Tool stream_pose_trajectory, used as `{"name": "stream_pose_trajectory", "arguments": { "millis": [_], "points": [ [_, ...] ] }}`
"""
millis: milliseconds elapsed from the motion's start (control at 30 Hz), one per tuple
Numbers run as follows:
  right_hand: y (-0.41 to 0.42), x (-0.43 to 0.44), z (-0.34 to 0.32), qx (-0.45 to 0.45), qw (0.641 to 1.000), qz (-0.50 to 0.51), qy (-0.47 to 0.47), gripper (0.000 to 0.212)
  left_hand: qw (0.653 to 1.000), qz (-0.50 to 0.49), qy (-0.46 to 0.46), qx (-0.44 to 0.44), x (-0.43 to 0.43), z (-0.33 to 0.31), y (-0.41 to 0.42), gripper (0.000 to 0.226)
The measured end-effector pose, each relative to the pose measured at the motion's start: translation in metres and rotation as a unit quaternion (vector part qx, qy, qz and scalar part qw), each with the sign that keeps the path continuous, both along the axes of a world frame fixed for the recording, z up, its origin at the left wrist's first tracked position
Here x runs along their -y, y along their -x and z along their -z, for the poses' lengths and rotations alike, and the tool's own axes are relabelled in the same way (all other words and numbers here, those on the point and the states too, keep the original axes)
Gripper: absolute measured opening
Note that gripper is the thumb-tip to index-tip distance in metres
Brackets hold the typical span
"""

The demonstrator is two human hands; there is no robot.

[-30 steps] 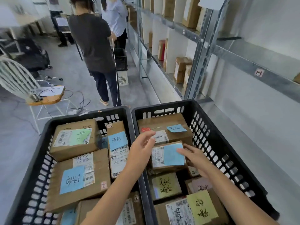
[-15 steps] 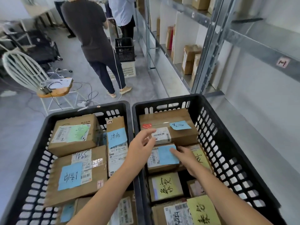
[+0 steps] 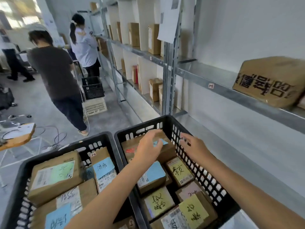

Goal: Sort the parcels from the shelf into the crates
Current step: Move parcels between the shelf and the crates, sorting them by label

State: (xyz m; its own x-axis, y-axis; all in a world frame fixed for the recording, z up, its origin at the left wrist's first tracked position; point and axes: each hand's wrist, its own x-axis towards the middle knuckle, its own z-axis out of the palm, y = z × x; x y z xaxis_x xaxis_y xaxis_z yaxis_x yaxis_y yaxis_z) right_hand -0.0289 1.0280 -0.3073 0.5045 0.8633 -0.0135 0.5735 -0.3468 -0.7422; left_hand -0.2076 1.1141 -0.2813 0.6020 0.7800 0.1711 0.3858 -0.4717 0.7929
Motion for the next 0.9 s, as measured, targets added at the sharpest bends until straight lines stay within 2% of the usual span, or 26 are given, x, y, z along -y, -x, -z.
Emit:
{"name": "stream_pose_trajectory", "arguments": {
  "millis": [67, 233, 433, 567, 767, 900],
  "points": [
    [-0.008, 0.019, -0.028, 0.048, 0.999, 0.016, -0.005, 0.036, 0.998, 0.047, -0.040, 0.005, 0.004, -0.014, -0.017, 0.038],
    [-0.028, 0.078, -0.089, 0.132, 0.986, 0.100, -0.025, 0.051, 0.982, 0.149, -0.108, 0.047, 0.033, -0.051, -0.067, 0.041],
    [-0.043, 0.167, -0.161, 0.199, 0.956, 0.203, -0.074, 0.043, 0.942, 0.262, -0.180, 0.107, 0.098, -0.103, -0.123, 0.039],
    [-0.047, 0.226, -0.197, 0.225, 0.932, 0.265, -0.101, 0.040, 0.911, 0.331, -0.197, 0.148, 0.136, -0.139, -0.154, 0.035],
    [-0.052, 0.297, -0.237, 0.263, 0.891, 0.362, -0.072, 0.049, 0.874, 0.386, -0.237, 0.177, 0.184, -0.193, -0.195, 0.040],
    [-0.067, 0.334, -0.260, 0.257, 0.877, 0.395, -0.094, 0.047, 0.880, 0.380, -0.224, 0.180, 0.204, -0.213, -0.223, 0.043]
  ]
}}
